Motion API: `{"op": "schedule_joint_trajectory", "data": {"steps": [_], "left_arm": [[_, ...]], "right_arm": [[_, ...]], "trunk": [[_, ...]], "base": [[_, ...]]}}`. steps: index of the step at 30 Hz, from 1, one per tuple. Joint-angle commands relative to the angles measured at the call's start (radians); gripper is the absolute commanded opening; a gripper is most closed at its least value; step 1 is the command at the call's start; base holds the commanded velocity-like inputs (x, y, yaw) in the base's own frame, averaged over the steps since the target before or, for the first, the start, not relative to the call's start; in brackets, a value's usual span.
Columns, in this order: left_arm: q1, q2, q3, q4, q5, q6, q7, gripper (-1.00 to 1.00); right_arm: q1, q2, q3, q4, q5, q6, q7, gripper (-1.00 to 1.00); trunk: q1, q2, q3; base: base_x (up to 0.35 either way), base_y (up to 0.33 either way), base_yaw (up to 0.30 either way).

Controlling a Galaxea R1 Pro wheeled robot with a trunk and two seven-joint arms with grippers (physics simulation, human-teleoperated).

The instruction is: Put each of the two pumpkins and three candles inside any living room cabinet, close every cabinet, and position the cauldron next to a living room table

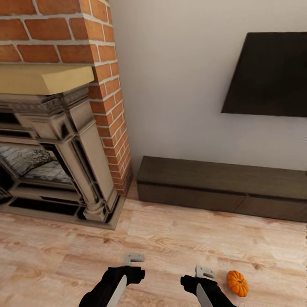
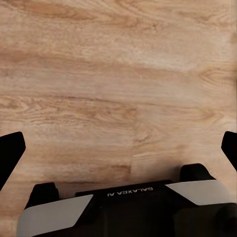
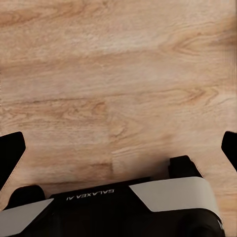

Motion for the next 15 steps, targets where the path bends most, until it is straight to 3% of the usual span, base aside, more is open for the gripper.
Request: {"op": "schedule_joint_trajectory", "data": {"steps": [1, 9, 15], "left_arm": [[0.0, 0.001, -0.003, -0.002, 0.01, 0.004, 0.009, 1.0], [0.0, 0.001, -0.003, -0.002, 0.009, 0.004, 0.009, 1.0], [0.0, 0.001, -0.004, -0.002, 0.009, 0.004, 0.01, 1.0]], "right_arm": [[0.0, 0.001, -0.004, -0.002, -0.008, 0.004, -0.005, 1.0], [0.0, 0.001, -0.005, -0.002, -0.008, 0.001, -0.005, 1.0], [0.0, 0.002, -0.004, -0.002, -0.008, -0.006, -0.004, 1.0]], "trunk": [[0.0, -0.001, -0.002], [0.0, -0.001, -0.01], [0.0, -0.001, -0.015]], "base": [[0.068, 0.256, -0.23], [0.155, 0.257, -0.23], [0.261, 0.062, -0.23]]}}
